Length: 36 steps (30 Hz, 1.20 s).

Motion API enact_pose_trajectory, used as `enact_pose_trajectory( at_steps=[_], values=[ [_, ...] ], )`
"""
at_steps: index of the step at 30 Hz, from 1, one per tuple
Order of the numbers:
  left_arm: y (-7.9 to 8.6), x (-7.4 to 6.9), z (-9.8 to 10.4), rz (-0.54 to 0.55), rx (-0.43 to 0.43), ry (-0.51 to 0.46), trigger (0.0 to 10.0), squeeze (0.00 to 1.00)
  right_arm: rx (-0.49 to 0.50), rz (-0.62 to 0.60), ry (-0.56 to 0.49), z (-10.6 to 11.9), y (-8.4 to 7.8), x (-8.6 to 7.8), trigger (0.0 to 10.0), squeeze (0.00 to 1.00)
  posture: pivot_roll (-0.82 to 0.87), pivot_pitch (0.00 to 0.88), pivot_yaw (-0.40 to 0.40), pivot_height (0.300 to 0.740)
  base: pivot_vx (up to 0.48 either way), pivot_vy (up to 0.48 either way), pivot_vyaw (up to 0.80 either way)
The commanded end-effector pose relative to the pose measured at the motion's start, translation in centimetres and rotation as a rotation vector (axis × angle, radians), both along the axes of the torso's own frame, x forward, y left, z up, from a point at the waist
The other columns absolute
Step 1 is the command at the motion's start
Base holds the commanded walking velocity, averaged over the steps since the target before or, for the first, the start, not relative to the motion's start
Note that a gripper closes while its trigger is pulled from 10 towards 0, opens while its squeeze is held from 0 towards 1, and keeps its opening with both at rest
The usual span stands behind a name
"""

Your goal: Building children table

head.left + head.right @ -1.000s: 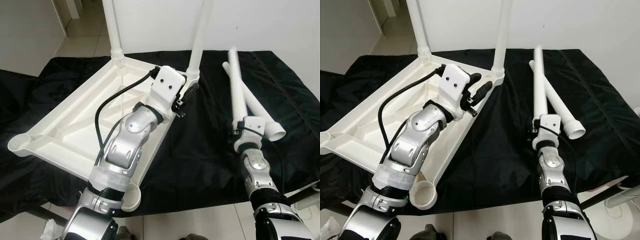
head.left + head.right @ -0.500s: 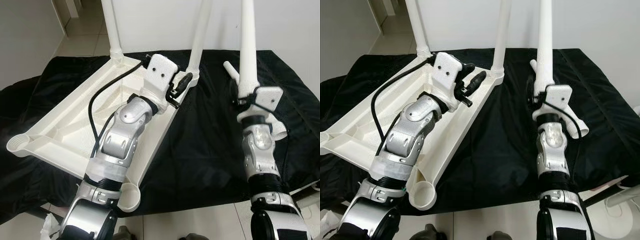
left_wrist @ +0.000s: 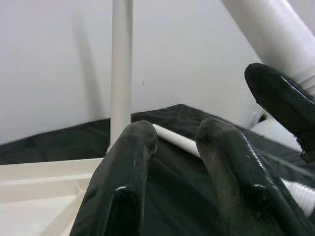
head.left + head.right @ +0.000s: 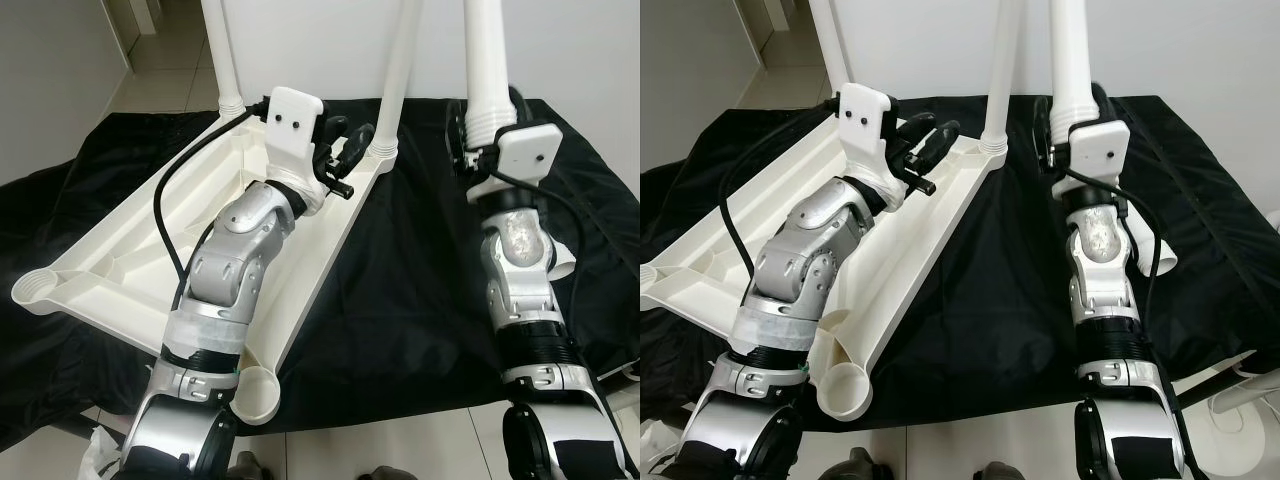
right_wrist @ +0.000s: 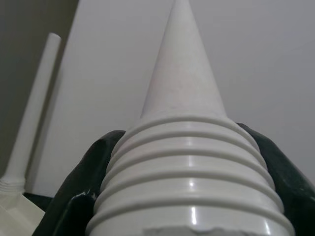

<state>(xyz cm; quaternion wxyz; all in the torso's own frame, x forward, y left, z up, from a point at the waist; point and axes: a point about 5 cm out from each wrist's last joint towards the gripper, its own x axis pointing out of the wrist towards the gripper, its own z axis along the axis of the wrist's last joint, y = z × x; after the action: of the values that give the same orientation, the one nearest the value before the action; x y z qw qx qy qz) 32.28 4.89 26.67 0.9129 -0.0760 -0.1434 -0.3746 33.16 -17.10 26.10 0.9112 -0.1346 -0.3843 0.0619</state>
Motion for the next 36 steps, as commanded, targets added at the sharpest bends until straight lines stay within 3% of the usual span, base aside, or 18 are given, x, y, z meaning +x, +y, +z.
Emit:
enact_pose_trajectory(
  at_steps=[1, 2, 7, 8, 10, 11, 17, 20, 25, 26, 29, 36],
  values=[
    [-0.1, -0.5, 0.9, -0.094, 0.000, -0.040, 10.0, 0.00, -0.008, 0.033, -0.057, 1.0, 0.5, -0.5, 10.0, 0.00, -0.11, 0.000, 0.058, 0.740, 0.000, 0.000, 0.00],
    [0.1, -0.6, 1.4, -0.125, -0.038, -0.038, 10.0, 0.00, -0.014, 0.054, -0.083, 1.4, 0.8, -0.9, 10.0, 0.00, -0.11, 0.000, 0.061, 0.740, 0.000, 0.000, 0.00],
    [0.4, -0.7, 1.8, -0.174, -0.069, -0.016, 10.0, 0.00, -0.029, 0.074, -0.094, 1.6, 1.2, -1.3, 10.0, 0.00, -0.11, 0.000, 0.065, 0.740, 0.000, 0.000, 0.00],
    [0.5, -0.8, 2.3, -0.204, -0.101, -0.006, 10.0, 0.75, -0.049, 0.091, -0.076, 1.2, 1.3, -1.5, 10.0, 0.00, -0.11, 0.000, 0.066, 0.740, 0.000, 0.000, 0.00],
    [0.6, -0.8, 2.5, -0.217, -0.116, -0.003, 10.0, 0.75, -0.059, 0.100, -0.065, 0.9, 1.4, -1.6, 10.0, 0.00, -0.11, 0.000, 0.066, 0.740, 0.000, 0.000, 0.00],
    [0.8, -0.8, 2.6, -0.233, -0.128, 0.006, 10.0, 1.00, -0.077, 0.113, -0.044, 0.4, 1.6, -1.6, 10.0, 0.00, -0.11, 0.000, 0.069, 0.740, 0.000, 0.000, 0.00],
    [1.4, -0.6, 3.1, -0.254, -0.139, 0.026, 10.0, 1.00, -0.128, 0.160, 0.029, -1.4, 2.2, -2.1, 10.0, 0.00, -0.12, 0.000, 0.079, 0.740, 0.000, 0.000, 0.00],
    [1.9, -0.5, 3.6, -0.279, -0.183, 0.055, 10.0, 1.00, -0.174, 0.205, 0.091, -3.3, 3.2, -2.7, 10.0, 0.00, -0.12, 0.000, 0.087, 0.740, 0.000, 0.000, 0.00],
    [2.0, -0.4, 3.6, -0.280, -0.189, 0.084, 10.0, 1.00, -0.205, 0.238, 0.119, -4.3, 3.9, -3.2, 10.0, 0.00, -0.13, 0.000, 0.089, 0.740, 0.000, 0.000, 0.00],
    [2.0, -0.3, 3.5, -0.291, -0.210, 0.122, 10.0, 0.00, -0.219, 0.253, 0.131, -4.7, 4.3, -3.5, 10.0, 0.00, -0.13, 0.000, 0.092, 0.740, 0.000, 0.000, 0.00],
    [2.0, 0.1, 2.9, -0.308, -0.229, 0.222, 10.0, 0.00, -0.250, 0.280, 0.152, -5.4, 4.9, -3.9, 10.0, 0.00, -0.13, 0.000, 0.094, 0.740, 0.000, 0.000, 0.00],
    [2.2, 1.0, 1.9, -0.270, -0.213, 0.332, 10.0, 0.00, -0.272, 0.299, 0.166, -5.9, 5.3, -4.3, 10.0, 0.00, -0.14, 0.000, 0.094, 0.740, 0.000, 0.000, 0.00]
  ],
)
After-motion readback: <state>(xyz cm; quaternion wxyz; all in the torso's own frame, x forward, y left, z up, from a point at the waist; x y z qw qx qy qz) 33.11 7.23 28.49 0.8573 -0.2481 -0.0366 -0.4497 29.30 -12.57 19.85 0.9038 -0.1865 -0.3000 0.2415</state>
